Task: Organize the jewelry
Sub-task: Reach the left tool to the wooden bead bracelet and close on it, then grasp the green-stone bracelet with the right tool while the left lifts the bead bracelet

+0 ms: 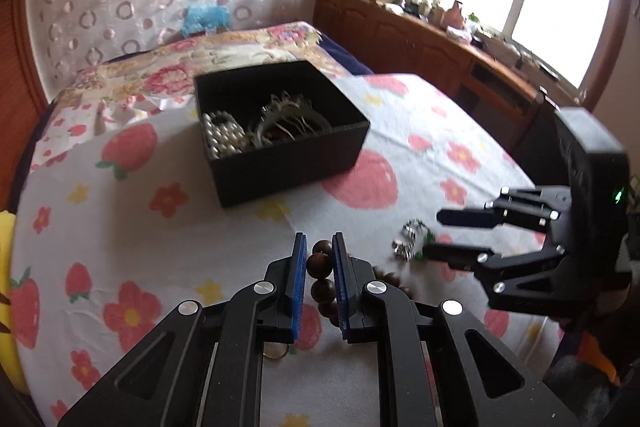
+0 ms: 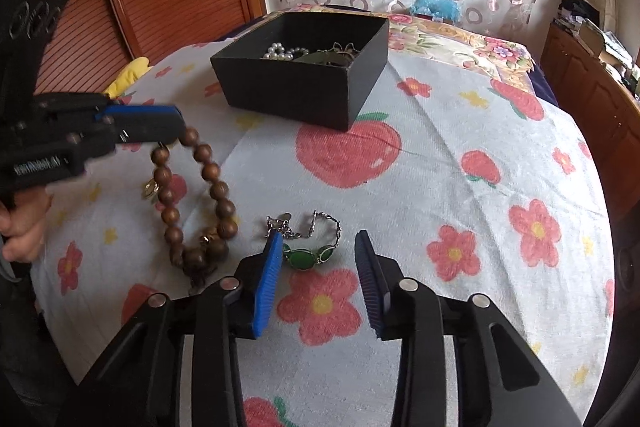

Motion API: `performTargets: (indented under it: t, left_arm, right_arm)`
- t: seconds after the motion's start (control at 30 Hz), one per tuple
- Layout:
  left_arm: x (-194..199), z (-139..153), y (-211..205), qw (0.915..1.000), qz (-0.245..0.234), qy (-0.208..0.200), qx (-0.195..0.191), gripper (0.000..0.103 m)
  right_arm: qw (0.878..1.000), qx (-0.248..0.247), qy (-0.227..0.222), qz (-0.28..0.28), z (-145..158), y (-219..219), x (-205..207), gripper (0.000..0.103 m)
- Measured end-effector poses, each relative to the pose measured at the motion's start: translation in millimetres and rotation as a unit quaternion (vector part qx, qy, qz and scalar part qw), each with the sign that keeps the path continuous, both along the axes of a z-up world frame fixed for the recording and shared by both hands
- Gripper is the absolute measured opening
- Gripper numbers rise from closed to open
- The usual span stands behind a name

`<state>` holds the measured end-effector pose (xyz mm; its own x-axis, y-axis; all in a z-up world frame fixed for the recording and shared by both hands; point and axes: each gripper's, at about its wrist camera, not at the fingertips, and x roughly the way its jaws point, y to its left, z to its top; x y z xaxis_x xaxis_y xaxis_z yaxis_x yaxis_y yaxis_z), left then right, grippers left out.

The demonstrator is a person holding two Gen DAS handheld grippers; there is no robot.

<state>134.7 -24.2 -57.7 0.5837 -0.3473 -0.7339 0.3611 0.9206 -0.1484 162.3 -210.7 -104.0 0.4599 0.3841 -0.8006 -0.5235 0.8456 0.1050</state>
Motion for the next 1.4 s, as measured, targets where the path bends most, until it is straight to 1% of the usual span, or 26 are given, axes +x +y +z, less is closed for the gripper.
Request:
performTargets:
  t: [0.03,0.13,0.23,0.3,0.53,0.77,0.87,1.07,1.13,1.2,1.4]
  left_arm:
    - [-1,1,1,1.0000,0.001,-0.002,-0.002,0.012]
    - [1,3,2,0.9999,0.003,-0.006,-0.009,0.012]
    - [3,-4,1,0.9999,0.003,0.002,-0.010,0.012]
    - [3,-6,1,0.9999,0.003,0.005,-0.011,0.012]
    - [3,-10,3,0.9999,0.000,0.006,-0.015,0.012]
    - [2,-14,1,0.9998,-0.006,0.010,-0.018,0.012]
    - [2,-14,1,0.9998,-0.005,0.009,-0.019,0.012]
    - [2,-13,2,0.9998,-0.005,0.010,-0.019,0.012]
    - [2,-13,3,0.9998,-0.005,0.010,-0.019,0.012]
    - [2,-13,3,0.9998,-0.004,0.010,-0.019,0.012]
    - [1,-12,3,0.9998,-0.004,0.008,-0.018,0.012]
  right_arm:
    - [1.000,0.000,0.002,-0.003,-1,0,1,0.039]
    - [1.000,0.000,0.004,-0.017,-2,-1,4,0.032]
    - [1.000,0.000,0.004,-0.024,-1,0,8,0.032]
    - [1.000,-0.010,0.008,-0.020,-2,3,7,0.032]
    - [0.999,-0.022,0.020,-0.016,-2,-1,4,0.032]
    - [0.998,-0.039,0.028,-0.046,-3,-16,10,0.032]
    - [0.997,-0.029,0.036,-0.060,-4,-21,12,0.032]
    - [0.996,-0.010,0.039,-0.073,-3,-21,14,0.032]
    - [0.997,-0.016,0.036,-0.073,-3,-18,13,0.029]
    - [0.997,-0.025,0.031,-0.071,-3,-16,12,0.022]
    - [0.996,-0.055,0.022,-0.066,-4,-15,6,0.022]
